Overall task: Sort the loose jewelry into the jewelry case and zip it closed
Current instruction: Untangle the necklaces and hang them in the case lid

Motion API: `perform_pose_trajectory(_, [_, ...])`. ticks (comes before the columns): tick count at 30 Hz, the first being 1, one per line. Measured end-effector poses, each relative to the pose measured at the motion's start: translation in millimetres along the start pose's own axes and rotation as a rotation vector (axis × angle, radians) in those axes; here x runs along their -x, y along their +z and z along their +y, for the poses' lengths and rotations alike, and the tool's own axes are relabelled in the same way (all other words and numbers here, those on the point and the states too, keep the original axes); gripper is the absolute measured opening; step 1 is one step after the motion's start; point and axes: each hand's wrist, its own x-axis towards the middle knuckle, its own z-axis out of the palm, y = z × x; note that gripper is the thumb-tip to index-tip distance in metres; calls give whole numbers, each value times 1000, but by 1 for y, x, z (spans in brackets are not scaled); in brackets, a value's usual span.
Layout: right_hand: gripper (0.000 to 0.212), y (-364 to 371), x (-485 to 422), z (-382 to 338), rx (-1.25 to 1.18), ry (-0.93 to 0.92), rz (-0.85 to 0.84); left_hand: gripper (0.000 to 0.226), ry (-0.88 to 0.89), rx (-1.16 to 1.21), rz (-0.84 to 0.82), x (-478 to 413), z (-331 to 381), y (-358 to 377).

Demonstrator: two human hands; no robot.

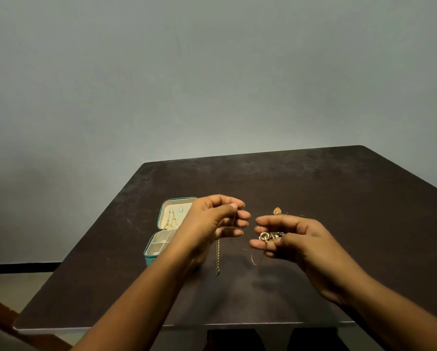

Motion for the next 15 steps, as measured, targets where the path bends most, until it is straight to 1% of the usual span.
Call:
perform_pose_trajectory(6, [47,4,5,-6,50,-110,8,19,-38,-20,-23,5,-9,13])
perform_pose_trajectory(10, [49,8,8,-8,54,-137,-21,17,-48,-16,-30,7,-9,15])
perform_pose_trajectory(13, [55,11,8,-7,46,-136,-46,14,-66,29,-54,7,-7,15])
perform_pose_trajectory(15, [55,12,9,-6,10,-140,-87,14,-80,58,-80,8,-6,15])
